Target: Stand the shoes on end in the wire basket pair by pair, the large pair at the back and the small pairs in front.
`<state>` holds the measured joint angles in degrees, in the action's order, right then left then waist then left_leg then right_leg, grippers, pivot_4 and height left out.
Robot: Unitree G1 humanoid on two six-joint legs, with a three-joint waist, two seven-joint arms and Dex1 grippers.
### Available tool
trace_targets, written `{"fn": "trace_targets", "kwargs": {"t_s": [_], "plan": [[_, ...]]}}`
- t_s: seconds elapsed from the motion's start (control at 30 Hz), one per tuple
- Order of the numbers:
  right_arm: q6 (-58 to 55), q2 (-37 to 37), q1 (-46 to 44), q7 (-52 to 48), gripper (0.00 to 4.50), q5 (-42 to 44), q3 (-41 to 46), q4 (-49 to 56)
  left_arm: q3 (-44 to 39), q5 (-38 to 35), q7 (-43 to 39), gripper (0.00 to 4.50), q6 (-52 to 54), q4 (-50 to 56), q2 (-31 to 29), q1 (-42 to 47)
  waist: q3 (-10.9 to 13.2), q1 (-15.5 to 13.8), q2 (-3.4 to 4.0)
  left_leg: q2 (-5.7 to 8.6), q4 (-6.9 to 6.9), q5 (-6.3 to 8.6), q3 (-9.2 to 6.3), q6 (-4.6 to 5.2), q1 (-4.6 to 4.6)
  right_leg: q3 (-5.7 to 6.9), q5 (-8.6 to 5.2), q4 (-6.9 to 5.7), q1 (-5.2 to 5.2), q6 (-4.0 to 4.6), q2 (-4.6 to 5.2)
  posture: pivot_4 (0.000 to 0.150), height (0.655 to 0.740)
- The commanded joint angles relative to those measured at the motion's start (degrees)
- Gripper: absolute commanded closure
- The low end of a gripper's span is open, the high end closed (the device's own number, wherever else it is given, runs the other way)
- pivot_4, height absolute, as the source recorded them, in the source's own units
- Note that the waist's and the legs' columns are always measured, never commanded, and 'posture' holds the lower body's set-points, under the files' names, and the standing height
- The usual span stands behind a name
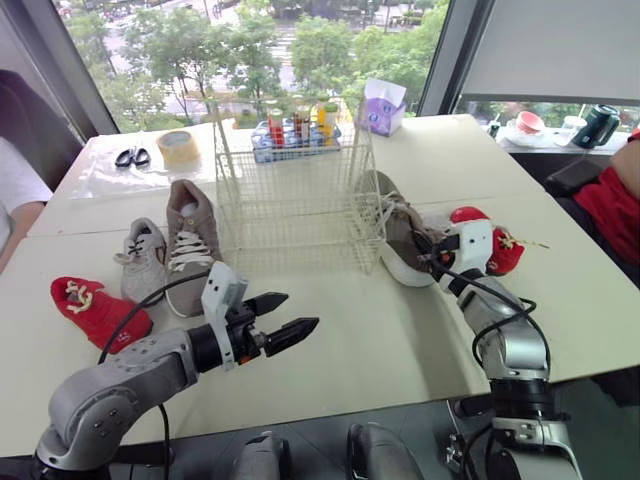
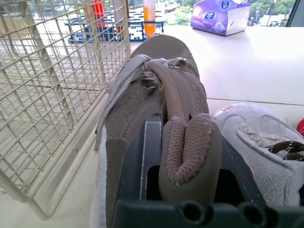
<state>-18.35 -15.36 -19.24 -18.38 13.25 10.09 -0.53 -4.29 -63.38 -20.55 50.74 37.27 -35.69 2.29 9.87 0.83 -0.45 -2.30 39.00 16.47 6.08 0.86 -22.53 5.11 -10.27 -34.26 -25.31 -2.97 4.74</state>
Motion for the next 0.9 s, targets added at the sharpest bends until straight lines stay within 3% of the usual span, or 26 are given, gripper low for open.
{"fn": "trace_targets", "kwargs": {"t_s": [0.03,0.13,0.23,0.33,0.43,0.5,0.6,0.67,0.8,0.9], "plan": [[2.55,0.65,-1.72,6.72,4.19,-2.58,1.84,6.38,-2.44,-6.59,-2.24,0.0,1.97,0.71,-1.88,0.41,0.05,-0.02,0.08,0.0,0.0,0.01,0.0,-0.02,-0.04,0.0,-0.02,0.0,-0.05,0.03,0.0,0.15,0.74],[3.83,-0.5,-3.34,9.43,4.19,-5.43,1.56,7.79,-2.89,-8.21,-2.7,0.0,2.53,0.36,-2.86,0.51,0.15,-0.14,0.25,0.01,0.02,0.0,0.01,-0.02,-0.27,0.0,-0.02,-0.01,-0.24,0.04,0.01,0.15,0.74],[7.13,-4.68,-10.96,12.05,4.19,-10.25,1.46,9.02,-2.82,-5.98,-4.14,0.0,1.94,-1.12,-4.02,2.42,0.33,-0.12,0.47,0.06,0.06,-0.01,0.02,-0.02,-0.37,-0.01,-0.02,0.0,-0.29,0.04,0.01,0.15,0.74],[7.98,-7.44,-16.12,13.33,4.19,-11.61,2.17,9.29,-5.13,-9.36,-7.72,0.0,2.14,-1.84,-5.73,2.99,0.51,-0.09,0.72,0.41,0.16,-0.2,0.07,0.02,-1.05,-0.31,0.07,-0.19,-1.14,0.1,0.02,0.15,0.74],[9.48,-12.16,-23.15,12.99,4.19,-12.28,3.72,8.3,-9.35,-11.8,-8.96,0.0,3.29,-3.98,-9.43,3.78,0.52,-0.07,0.68,0.39,0.07,-0.23,0.02,-0.04,-0.99,-0.28,0.06,-0.34,-1.15,-0.25,-0.07,0.15,0.74],[11.0,-17.31,-27.98,9.68,4.19,-12.37,4.08,7.68,-14.11,-18.54,-9.14,0.0,4.56,-4.39,-12.94,3.47,0.54,-0.05,0.7,0.38,0.03,-0.22,0.03,-0.04,-1.0,-0.28,0.03,-0.39,-1.21,-0.24,-0.07,0.15,0.74],[11.2,-22.33,-35.52,1.27,4.19,-6.5,4.21,4.14,-21.04,-31.94,-5.92,0.0,1.79,-6.98,-15.41,6.61,0.62,-0.03,0.68,0.37,0.04,-0.21,0.03,-0.02,-1.0,-0.29,0.0,-0.34,-1.19,-0.23,-0.03,0.15,0.74],[9.5,-23.32,-42.43,-6.35,4.19,-0.18,3.88,0.45,-24.28,-35.11,-4.57,0.0,-0.07,-12.37,-16.84,11.81,0.65,0.02,0.64,0.36,0.07,-0.2,0.01,-0.01,-0.96,-0.28,-0.04,-0.3,-1.11,-0.17,-0.03,0.15,0.74],[-0.77,-23.3,-51.63,-19.97,4.19,14.78,4.83,-1.95,-25.52,-33.01,-1.79,0.0,-1.53,-23.2,-19.55,21.52,0.64,0.19,0.63,0.37,0.0,-0.2,-0.02,0.0,-0.87,-0.27,0.05,-0.35,-1.06,-0.17,-0.11,0.15,0.74],[-3.3,-26.07,-52.07,-30.71,4.19,18.18,1.23,0.57,-25.73,-29.47,1.07,0.0,-4.82,-32.34,-19.54,30.88,0.65,-0.24,0.52,0.37,0.02,-0.2,-0.03,-0.01,-0.85,-0.24,0.03,-0.52,-1.04,-0.23,-0.09,0.15,0.74]]}}
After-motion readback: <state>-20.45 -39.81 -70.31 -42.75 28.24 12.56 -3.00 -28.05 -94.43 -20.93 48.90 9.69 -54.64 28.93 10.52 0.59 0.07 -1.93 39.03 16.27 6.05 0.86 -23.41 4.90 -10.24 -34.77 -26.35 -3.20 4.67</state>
